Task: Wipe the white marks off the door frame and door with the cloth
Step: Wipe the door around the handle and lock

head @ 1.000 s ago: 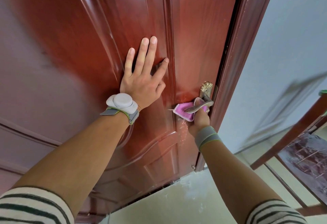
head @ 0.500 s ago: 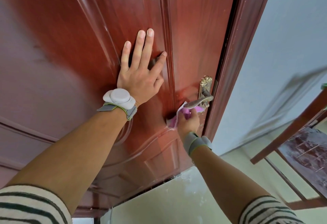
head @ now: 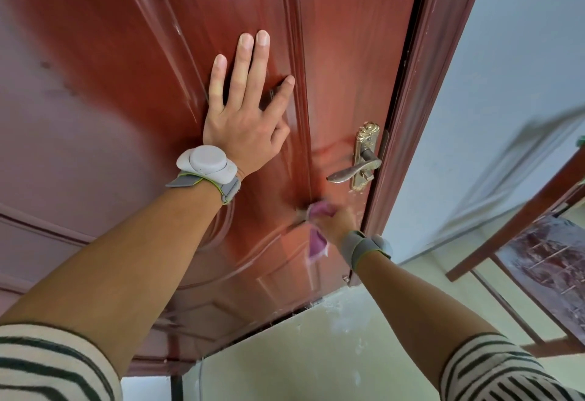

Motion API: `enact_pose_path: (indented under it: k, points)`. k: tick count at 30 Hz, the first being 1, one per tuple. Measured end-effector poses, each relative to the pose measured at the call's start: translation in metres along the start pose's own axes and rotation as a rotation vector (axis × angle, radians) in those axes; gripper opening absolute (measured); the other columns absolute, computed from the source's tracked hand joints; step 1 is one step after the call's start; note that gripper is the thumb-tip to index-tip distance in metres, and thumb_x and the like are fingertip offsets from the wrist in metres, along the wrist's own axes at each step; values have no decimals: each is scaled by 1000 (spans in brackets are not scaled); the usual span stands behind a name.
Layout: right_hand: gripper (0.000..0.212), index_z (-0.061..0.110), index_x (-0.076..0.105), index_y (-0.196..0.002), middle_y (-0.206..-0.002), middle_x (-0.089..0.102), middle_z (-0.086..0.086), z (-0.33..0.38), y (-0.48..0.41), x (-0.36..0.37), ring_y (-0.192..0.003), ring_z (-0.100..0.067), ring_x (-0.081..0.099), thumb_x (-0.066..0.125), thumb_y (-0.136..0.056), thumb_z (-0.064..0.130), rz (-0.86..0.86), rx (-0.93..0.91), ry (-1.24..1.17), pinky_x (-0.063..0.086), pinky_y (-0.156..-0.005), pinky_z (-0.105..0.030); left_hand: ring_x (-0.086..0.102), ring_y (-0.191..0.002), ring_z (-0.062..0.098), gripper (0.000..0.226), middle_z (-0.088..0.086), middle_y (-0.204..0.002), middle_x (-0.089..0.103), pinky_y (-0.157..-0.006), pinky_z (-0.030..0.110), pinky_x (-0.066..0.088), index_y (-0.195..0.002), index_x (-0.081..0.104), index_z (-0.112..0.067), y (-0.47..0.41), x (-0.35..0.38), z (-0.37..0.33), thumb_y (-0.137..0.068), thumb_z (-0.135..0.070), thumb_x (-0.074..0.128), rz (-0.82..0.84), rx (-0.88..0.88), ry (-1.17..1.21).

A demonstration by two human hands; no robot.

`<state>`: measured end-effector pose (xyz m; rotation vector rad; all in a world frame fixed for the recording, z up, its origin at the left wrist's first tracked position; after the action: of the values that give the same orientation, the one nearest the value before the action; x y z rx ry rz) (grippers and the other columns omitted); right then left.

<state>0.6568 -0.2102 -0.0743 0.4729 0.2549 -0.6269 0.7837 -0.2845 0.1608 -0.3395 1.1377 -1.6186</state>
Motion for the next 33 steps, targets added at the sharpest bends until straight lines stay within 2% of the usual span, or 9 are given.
enact_pose_path:
  k: [2,6,8,11,14,18,23,29,33]
  points:
    - [8,16,68,-67,-56,61,2,-24,9,6,-61,-19,58,72,-73,20,174,57,110,43,-51,-23,44,-137,41,39,26,-145,46,-115,54,26,-122,67,-22,1,-2,0,-86,-18,50,-3,-1,-3]
    - [25,14,60,-58,-83,59,4,-39,23,-5,-83,-23,57,60,-73,34,-110,-137,226,40,-64,-24,45,-136,41,38,26,-144,47,-115,53,26,-121,67,-23,-1,-2,1,-88,-17,50,-4,0,-2]
    - [19,14,63,-65,-86,58,10,-31,28,-9,-81,-18,55,64,-74,30,-175,-186,174,44,-67,-26,45,-135,42,37,27,-144,48,-114,53,26,-120,68,-22,0,-2,0,-88,-17,51,-9,6,-7]
    - [15,13,61,-75,-68,61,-5,-22,24,-8,-69,-31,58,66,-77,26,-236,-120,50,49,-64,-35,46,-135,42,37,27,-143,49,-114,53,27,-119,68,-22,-1,-3,1,-87,-16,52,-14,6,7]
    - [26,10,58,-101,-91,63,-10,-13,16,-7,-86,-32,61,61,-87,32,-344,-10,-119,47,-77,-36,47,-134,42,37,26,-143,50,-114,54,28,-119,69,-21,-1,-6,-2,-87,-14,51,-35,13,27]
    - [27,2,50,-110,-111,53,-18,2,15,28,-95,-29,54,55,-92,21,-417,-2,-199,42,-85,-40,39,-140,39,39,18,-150,44,-119,53,18,-123,66,-19,39,5,-19,-87,-17,51,50,83,112]
    - [24,10,67,-108,-99,69,-16,-35,11,32,-95,-35,64,60,-87,19,-119,68,92,46,-75,-32,27,-145,33,38,12,-153,39,-123,48,8,-122,67,-21,90,26,-46,-88,-22,50,144,147,156]
    - [24,9,59,-99,-100,56,-12,-25,-20,-59,-78,-25,51,53,-84,28,-533,19,-114,38,-71,-30,26,-146,31,45,16,-156,30,-123,47,6,-133,62,-22,98,39,-77,-92,-23,45,147,92,227]
    - [19,16,58,-101,-91,62,-8,-6,-37,-76,-76,-26,52,51,-84,21,-589,-87,-84,38,-70,-30,23,-147,33,51,19,-157,26,-123,45,6,-138,59,-20,100,44,-89,-86,-24,55,129,45,260]
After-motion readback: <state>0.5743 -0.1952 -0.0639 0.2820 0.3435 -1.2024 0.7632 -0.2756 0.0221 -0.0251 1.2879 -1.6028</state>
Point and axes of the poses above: each hand's wrist, its own y-axis away from the middle knuckle, its own x-axis out of the palm, z = x × y, the point moved 2 cm from there along -y, towards the middle knuckle
